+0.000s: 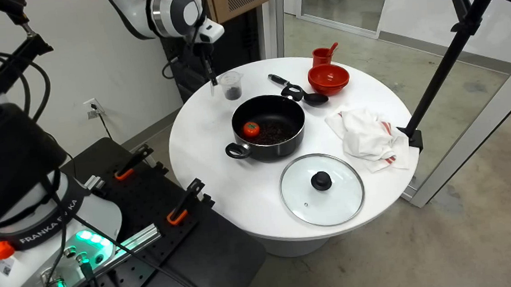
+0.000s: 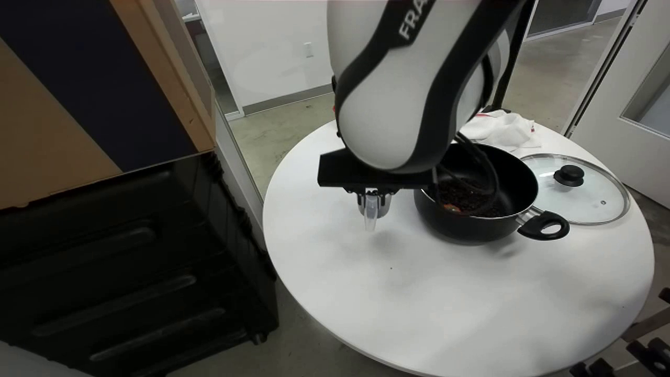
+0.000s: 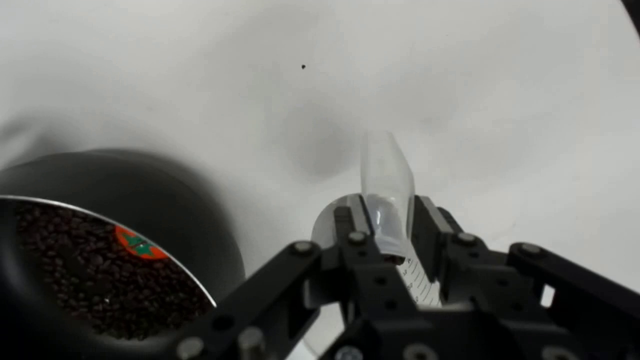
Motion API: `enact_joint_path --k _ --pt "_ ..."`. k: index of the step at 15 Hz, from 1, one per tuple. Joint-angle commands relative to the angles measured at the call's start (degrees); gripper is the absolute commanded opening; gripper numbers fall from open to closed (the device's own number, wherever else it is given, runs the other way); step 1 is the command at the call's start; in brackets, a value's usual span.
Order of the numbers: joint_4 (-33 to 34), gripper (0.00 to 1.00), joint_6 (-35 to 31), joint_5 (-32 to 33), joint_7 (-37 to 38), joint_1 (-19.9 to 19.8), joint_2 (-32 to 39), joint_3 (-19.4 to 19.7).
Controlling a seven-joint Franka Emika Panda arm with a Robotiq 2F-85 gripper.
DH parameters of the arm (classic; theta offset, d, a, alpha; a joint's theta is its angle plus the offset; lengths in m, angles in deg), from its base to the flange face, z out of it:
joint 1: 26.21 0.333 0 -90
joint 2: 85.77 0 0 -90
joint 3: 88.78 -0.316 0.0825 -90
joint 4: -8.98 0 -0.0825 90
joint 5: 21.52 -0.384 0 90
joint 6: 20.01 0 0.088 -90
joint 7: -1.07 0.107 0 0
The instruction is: Move the object from the measuring cup into the pot
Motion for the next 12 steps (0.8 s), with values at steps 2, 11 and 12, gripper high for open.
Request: enact_joint_path --k 2,11,12 --pt "0.53 0.07 7.84 -1.6 -0.97 -0.73 -7.08 -0.44" --pt "5.8 0.07 16.94 -1.54 3.56 -7.67 -9.34 2.51" --pt "5.95 0.07 18.01 -2.42 4.29 -8.99 -9.3 2.62"
